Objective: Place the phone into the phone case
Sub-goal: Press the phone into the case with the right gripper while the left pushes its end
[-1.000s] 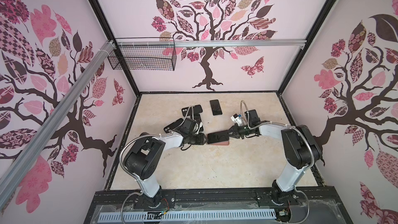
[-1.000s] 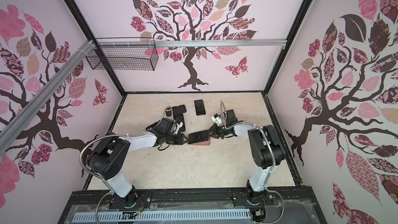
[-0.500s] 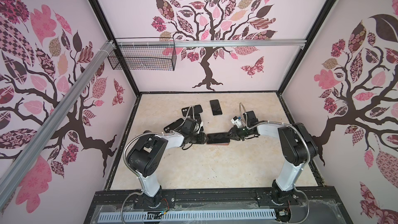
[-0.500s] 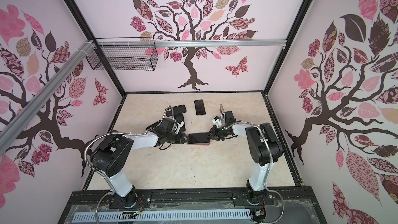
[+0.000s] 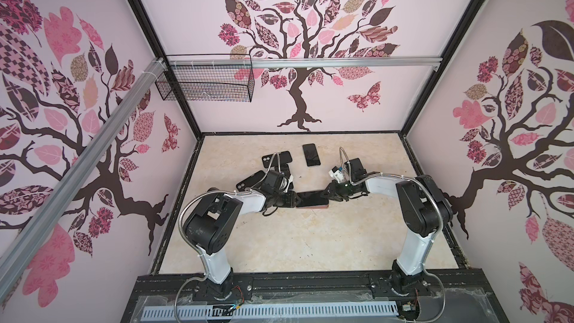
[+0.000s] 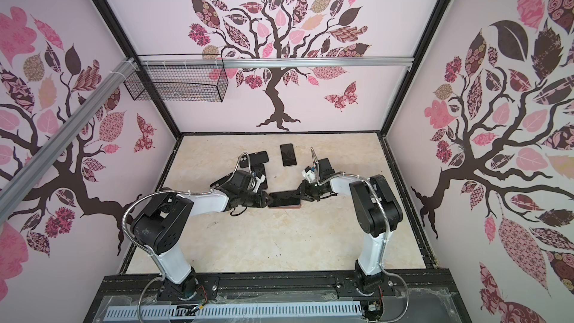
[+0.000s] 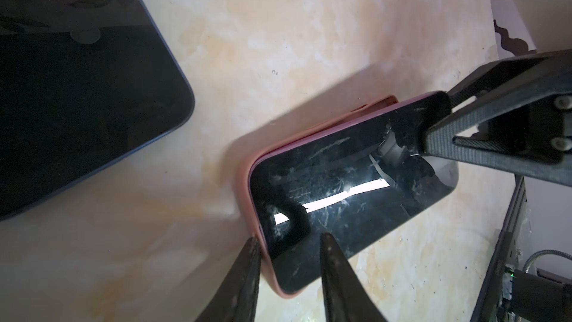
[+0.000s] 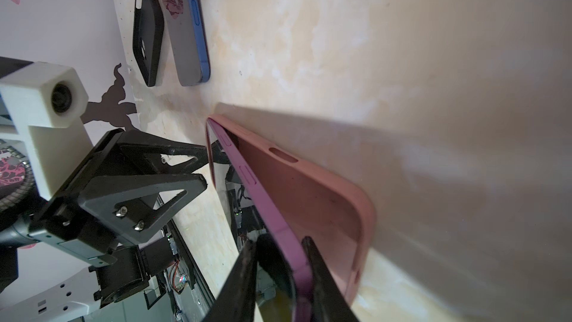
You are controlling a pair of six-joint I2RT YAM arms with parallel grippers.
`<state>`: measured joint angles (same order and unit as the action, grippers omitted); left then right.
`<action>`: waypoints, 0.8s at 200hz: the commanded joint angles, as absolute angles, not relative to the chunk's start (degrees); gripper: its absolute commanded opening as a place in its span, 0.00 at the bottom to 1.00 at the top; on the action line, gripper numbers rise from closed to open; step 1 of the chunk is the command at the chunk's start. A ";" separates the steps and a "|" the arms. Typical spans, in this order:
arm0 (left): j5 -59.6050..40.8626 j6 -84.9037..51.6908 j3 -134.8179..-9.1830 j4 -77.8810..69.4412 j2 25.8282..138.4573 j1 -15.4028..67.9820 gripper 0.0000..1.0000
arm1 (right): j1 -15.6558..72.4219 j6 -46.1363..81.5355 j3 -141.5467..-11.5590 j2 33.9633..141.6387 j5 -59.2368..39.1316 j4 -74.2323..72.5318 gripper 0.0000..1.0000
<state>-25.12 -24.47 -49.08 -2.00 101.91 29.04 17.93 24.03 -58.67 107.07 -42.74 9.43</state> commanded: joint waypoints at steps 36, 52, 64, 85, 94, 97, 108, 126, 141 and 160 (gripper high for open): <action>-25.05 -25.07 -47.26 -4.74 101.74 29.29 0.34 | 18.98 23.99 -61.69 109.94 -44.00 9.29 0.30; -24.63 -25.44 -46.61 -4.92 101.29 29.32 0.34 | 19.07 23.92 -62.12 110.05 -43.76 9.57 0.31; -23.91 -25.66 -46.17 -4.84 101.01 29.33 0.34 | 19.16 23.69 -62.48 110.04 -42.96 10.13 0.33; -23.04 -25.84 -45.62 -4.73 100.77 29.31 0.34 | 19.67 22.54 -63.43 109.71 -40.35 12.20 0.38; -22.77 -25.96 -45.45 -4.67 100.58 29.28 0.34 | 20.01 21.93 -63.84 109.31 -39.02 13.35 0.40; -22.70 -26.05 -45.35 -4.66 100.55 29.27 0.34 | 20.06 21.77 -63.97 109.26 -38.42 13.69 0.40; -22.43 -26.21 -45.24 -4.58 100.42 29.34 0.34 | 20.50 21.11 -64.59 108.78 -36.99 15.09 0.42; -21.77 -26.59 -44.97 -4.57 99.94 29.33 0.34 | 21.10 20.21 -65.38 108.13 -34.80 16.88 0.44; -20.87 -26.87 -44.96 -3.98 99.42 29.27 0.34 | 21.51 19.63 -66.07 107.60 -32.95 18.43 0.46; -20.01 -26.89 -44.83 -3.42 98.64 29.31 0.34 | 21.84 18.59 -66.99 107.03 -29.83 20.92 0.49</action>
